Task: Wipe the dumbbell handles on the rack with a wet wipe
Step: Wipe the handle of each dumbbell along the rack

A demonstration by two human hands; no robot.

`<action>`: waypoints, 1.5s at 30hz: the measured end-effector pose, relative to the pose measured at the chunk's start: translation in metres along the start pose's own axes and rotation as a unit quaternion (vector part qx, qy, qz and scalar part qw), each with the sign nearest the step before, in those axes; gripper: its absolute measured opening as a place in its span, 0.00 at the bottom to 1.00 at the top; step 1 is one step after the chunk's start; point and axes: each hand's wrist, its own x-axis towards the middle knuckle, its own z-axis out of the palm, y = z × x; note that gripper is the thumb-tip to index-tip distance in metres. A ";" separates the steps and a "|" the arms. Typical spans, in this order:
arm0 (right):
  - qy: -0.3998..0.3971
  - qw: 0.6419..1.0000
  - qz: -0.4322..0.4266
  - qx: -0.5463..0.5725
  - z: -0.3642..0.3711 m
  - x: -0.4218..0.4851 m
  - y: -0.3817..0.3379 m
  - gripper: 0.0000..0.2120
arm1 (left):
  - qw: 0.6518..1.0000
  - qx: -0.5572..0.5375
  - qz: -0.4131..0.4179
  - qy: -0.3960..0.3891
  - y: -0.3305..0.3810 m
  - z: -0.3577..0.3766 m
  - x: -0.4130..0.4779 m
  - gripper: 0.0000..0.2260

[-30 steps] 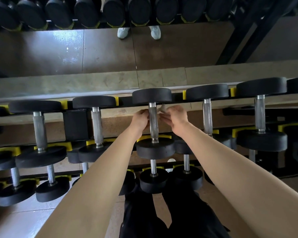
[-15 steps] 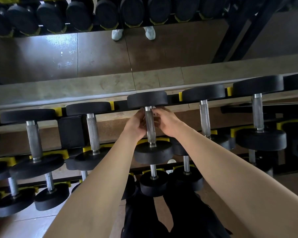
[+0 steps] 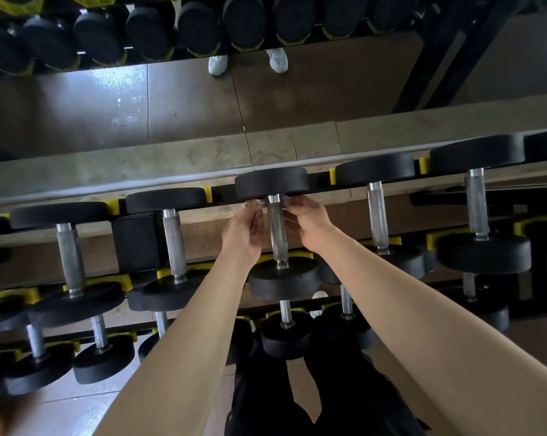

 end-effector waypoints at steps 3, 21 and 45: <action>-0.018 0.992 0.017 0.127 -0.019 -0.008 -0.004 0.10 | 0.994 0.091 0.027 0.047 -0.005 0.010 0.002 0.08; 0.008 0.994 -0.074 -0.076 -0.043 -0.021 0.009 0.06 | 0.931 0.338 0.128 -0.039 -0.019 -0.014 -0.012 0.07; -0.080 0.863 -0.097 -0.489 -0.067 -0.042 0.023 0.06 | 0.769 0.623 0.126 -0.063 -0.020 -0.070 -0.015 0.11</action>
